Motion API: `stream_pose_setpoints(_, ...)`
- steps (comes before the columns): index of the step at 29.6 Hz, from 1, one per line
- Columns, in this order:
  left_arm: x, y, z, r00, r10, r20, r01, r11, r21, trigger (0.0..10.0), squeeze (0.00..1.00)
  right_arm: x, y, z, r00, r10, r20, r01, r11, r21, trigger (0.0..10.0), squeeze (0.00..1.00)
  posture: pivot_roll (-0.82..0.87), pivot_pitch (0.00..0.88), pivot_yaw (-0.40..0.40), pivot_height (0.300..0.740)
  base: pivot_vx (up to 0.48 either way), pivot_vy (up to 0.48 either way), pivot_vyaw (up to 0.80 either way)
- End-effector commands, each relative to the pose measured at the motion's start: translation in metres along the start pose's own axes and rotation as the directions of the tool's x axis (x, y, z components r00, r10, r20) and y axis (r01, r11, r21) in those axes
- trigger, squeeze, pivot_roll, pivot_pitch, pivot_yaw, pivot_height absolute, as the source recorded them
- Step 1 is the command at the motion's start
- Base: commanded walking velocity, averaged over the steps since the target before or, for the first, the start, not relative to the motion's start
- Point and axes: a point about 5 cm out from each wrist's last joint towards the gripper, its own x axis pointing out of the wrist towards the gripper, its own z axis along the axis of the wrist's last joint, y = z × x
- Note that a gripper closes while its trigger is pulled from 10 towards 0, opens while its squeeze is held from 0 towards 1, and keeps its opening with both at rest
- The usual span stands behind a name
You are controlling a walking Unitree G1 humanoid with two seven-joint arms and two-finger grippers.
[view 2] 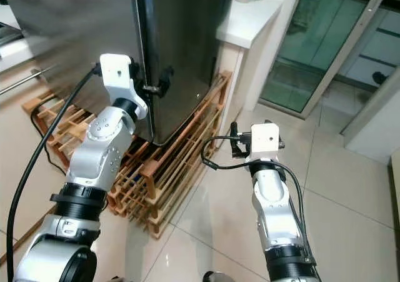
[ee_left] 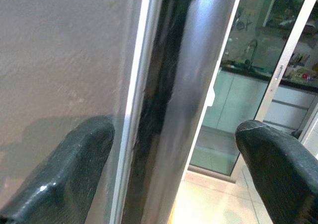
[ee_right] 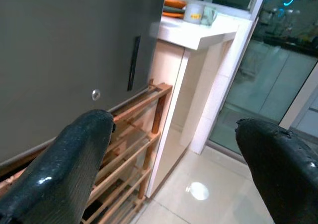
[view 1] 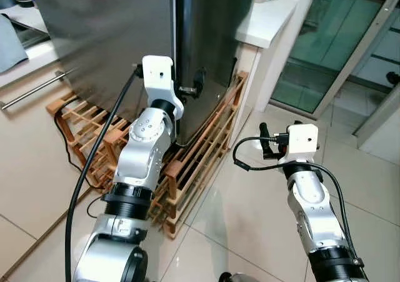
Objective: Restocking fridge
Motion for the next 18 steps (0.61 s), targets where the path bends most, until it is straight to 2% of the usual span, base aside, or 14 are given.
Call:
stream_pose_setpoints(1, 0.0, -0.01, -0.002, 0.998, -0.05, -0.023, 0.05, 0.999, -0.003, 10.0, 0.0, -0.002, -0.005, -0.003, 1.0, -0.012, -0.006, 0.012, 1.0, -0.01, 10.0, 0.0, -0.04, 0.0, -0.041, 0.74, 0.0, 0.0, 0.0)
stream_pose_setpoints(6, 0.001, -0.008, -0.015, 0.998, -0.036, -0.052, 0.038, 0.998, 0.046, 10.0, 0.0, 0.0, -0.003, -0.005, 1.0, -0.007, -0.011, 0.007, 1.0, -0.011, 10.0, 0.0, -0.04, 0.0, -0.04, 0.74, 0.0, 0.0, 0.0)
stream_pose_setpoints(10, 0.009, -0.01, -0.026, 0.996, -0.041, -0.079, 0.045, 0.998, 0.045, 10.0, 0.0, 0.002, -0.002, -0.004, 1.0, -0.005, -0.007, 0.005, 1.0, -0.009, 10.0, 0.0, -0.04, 0.0, -0.038, 0.74, 0.0, 0.0, 0.0)
stream_pose_setpoints(12, 0.011, -0.013, -0.024, 0.996, -0.052, -0.073, 0.055, 0.998, 0.04, 10.0, 0.0, 0.002, -0.002, -0.004, 1.0, -0.005, -0.005, 0.005, 1.0, -0.009, 10.0, 0.0, -0.05, 0.0, -0.032, 0.74, 0.0, 0.0, 0.0)
stream_pose_setpoints(14, 0.015, -0.024, -0.008, 0.993, -0.119, -0.016, 0.119, 0.992, 0.034, 10.0, 0.0, 0.002, -0.003, -0.003, 1.0, -0.01, 0.003, 0.01, 1.0, -0.012, 10.0, 0.0, -0.06, 0.0, -0.027, 0.74, 0.0, 0.0, 0.0)
stream_pose_setpoints(18, 0.017, -0.028, -0.002, 0.99, -0.142, 0.001, 0.142, 0.99, 0.024, 10.0, 0.0, 0.001, -0.007, -0.004, 1.0, -0.022, -0.001, 0.022, 1.0, -0.015, 10.0, 0.0, -0.07, 0.0, -0.023, 0.74, 0.0, 0.0, 0.0)
